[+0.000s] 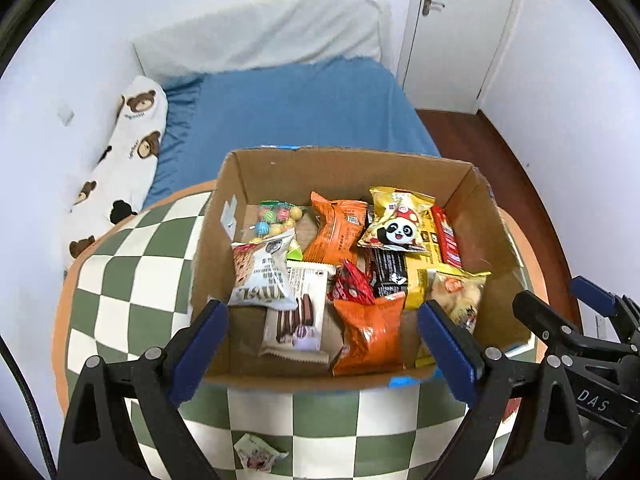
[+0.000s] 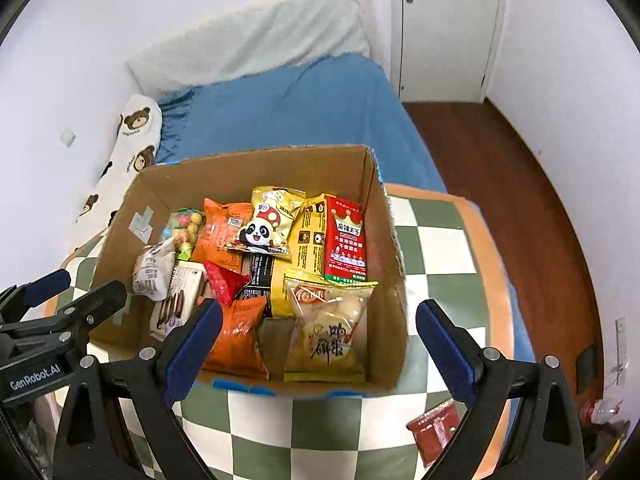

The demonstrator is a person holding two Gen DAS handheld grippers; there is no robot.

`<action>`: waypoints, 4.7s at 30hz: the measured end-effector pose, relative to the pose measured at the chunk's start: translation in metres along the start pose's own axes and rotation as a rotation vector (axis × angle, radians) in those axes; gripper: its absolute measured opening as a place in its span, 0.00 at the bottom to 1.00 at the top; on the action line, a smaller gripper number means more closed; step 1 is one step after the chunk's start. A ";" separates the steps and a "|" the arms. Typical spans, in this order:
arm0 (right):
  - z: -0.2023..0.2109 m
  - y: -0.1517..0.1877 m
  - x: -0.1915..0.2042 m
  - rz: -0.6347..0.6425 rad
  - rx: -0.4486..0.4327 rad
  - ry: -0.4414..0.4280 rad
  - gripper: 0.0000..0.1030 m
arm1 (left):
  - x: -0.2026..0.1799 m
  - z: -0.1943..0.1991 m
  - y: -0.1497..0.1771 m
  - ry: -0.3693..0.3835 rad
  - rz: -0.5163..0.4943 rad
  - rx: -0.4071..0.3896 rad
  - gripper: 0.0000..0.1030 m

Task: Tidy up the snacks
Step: 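Withdraw both tools from the box toward the last snacks, then grasp the brown jerky packet with the right tool while the left tool grasps the white-green candy pack, then carry both packets into the box and release them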

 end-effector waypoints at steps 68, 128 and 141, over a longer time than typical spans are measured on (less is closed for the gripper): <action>-0.101 0.206 0.017 -0.001 0.483 -0.159 0.84 | 0.119 -0.123 0.189 0.011 0.235 0.395 0.57; 0.014 0.076 -0.010 -0.152 0.128 -0.381 0.58 | 0.046 -0.002 0.025 0.218 0.141 0.137 0.51; -0.064 0.002 0.035 -0.100 0.182 -0.290 0.58 | 0.092 -0.094 -0.020 0.065 0.183 0.269 0.53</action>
Point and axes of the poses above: each gripper's, at about its wrist camera, not at the fingertips, and z roughly against the way its jaws point, x to its left, y to its underside, the point moved 1 cm from there along -z, roughly the way its jaws point, and after that the axes turned 11 degrees about y, right-handed, at the moved point
